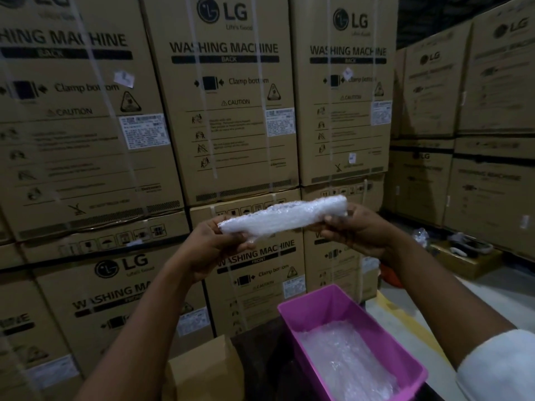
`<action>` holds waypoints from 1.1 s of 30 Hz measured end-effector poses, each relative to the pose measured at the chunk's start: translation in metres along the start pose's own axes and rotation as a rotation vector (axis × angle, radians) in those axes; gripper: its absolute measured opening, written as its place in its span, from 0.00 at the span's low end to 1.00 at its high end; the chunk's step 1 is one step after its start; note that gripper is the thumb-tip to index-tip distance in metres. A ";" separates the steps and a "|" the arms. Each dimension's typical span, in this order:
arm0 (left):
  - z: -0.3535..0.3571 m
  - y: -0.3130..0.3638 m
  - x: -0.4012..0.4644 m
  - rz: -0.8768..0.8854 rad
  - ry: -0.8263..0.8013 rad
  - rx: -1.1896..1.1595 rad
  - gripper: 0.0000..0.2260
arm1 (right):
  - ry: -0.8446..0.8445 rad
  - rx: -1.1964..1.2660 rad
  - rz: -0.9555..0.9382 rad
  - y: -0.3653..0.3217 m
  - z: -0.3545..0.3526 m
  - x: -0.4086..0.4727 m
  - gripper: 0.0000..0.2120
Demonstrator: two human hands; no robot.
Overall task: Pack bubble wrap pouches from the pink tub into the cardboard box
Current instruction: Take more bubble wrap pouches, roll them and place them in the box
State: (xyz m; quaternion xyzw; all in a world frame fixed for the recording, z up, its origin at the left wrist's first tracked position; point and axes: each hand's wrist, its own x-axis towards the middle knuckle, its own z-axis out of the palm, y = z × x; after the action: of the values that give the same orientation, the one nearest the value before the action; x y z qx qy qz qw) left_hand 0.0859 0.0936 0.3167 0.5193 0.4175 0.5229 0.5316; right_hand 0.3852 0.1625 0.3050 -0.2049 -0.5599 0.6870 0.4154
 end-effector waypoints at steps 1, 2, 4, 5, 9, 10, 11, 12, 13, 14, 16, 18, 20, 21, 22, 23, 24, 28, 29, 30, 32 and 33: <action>0.000 -0.001 0.000 0.006 0.012 -0.003 0.13 | 0.029 0.045 0.000 0.000 -0.002 0.002 0.26; -0.001 -0.001 0.000 0.012 0.018 -0.001 0.13 | 0.047 0.067 0.000 0.000 -0.005 0.003 0.22; -0.001 -0.001 -0.001 0.019 0.011 -0.012 0.14 | 0.062 0.094 0.009 -0.001 -0.009 0.005 0.20; -0.001 -0.001 -0.001 0.015 0.006 -0.028 0.15 | 0.055 0.095 0.011 -0.001 -0.009 0.005 0.21; -0.002 -0.001 0.002 -0.071 0.001 -0.145 0.17 | 0.014 -0.001 -0.040 0.003 -0.004 0.006 0.29; -0.003 -0.002 0.003 -0.105 -0.004 -0.163 0.16 | 0.000 -0.028 -0.067 0.005 -0.004 0.008 0.32; -0.003 -0.003 0.005 -0.139 -0.011 -0.168 0.16 | -0.031 -0.040 -0.086 0.006 -0.004 0.009 0.36; -0.004 -0.005 0.007 -0.168 -0.019 -0.164 0.15 | -0.051 -0.050 -0.098 0.007 -0.003 0.009 0.37; -0.004 -0.006 0.007 -0.190 -0.026 -0.157 0.15 | -0.043 -0.064 -0.103 0.007 -0.002 0.009 0.35; -0.006 -0.007 0.007 -0.198 -0.028 -0.149 0.15 | -0.014 -0.094 -0.113 0.006 -0.001 0.009 0.32; -0.007 -0.007 0.007 -0.179 -0.030 -0.156 0.17 | 0.061 -0.145 -0.124 0.004 0.001 0.007 0.24; -0.009 -0.006 0.006 -0.149 -0.032 -0.192 0.18 | 0.119 -0.160 -0.125 0.006 0.000 0.007 0.17; -0.010 -0.008 0.006 -0.140 -0.048 -0.214 0.20 | 0.137 -0.152 -0.129 0.011 -0.001 0.009 0.15; -0.010 -0.010 0.005 -0.141 -0.077 -0.211 0.21 | 0.137 -0.144 -0.132 0.012 -0.001 0.010 0.15; -0.011 -0.011 0.004 -0.137 -0.108 -0.196 0.23 | 0.141 -0.141 -0.136 0.014 -0.001 0.012 0.16; -0.011 -0.011 0.003 -0.133 -0.141 -0.180 0.27 | 0.153 -0.144 -0.137 0.015 0.000 0.013 0.16; -0.013 -0.012 0.003 -0.135 -0.165 -0.172 0.31 | 0.168 -0.154 -0.137 0.016 0.000 0.015 0.16; -0.014 -0.011 0.003 -0.134 -0.168 -0.175 0.26 | 0.177 -0.171 -0.131 0.015 0.000 0.016 0.16; -0.014 -0.011 0.005 -0.131 -0.122 -0.171 0.22 | 0.175 -0.169 -0.130 0.015 0.000 0.015 0.17; -0.014 -0.012 0.006 -0.129 -0.082 -0.170 0.20 | 0.177 -0.168 -0.129 0.015 -0.001 0.015 0.17; -0.015 -0.015 0.009 -0.119 -0.045 -0.196 0.18 | 0.187 -0.171 -0.127 0.017 -0.001 0.016 0.14; -0.014 -0.016 0.010 -0.115 -0.040 -0.216 0.17 | 0.192 -0.171 -0.128 0.018 -0.001 0.016 0.13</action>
State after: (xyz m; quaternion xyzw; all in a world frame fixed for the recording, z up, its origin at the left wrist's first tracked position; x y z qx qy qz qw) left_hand 0.0754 0.1060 0.3008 0.4444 0.3775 0.5229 0.6217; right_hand 0.3709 0.1755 0.2909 -0.2682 -0.5861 0.5862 0.4908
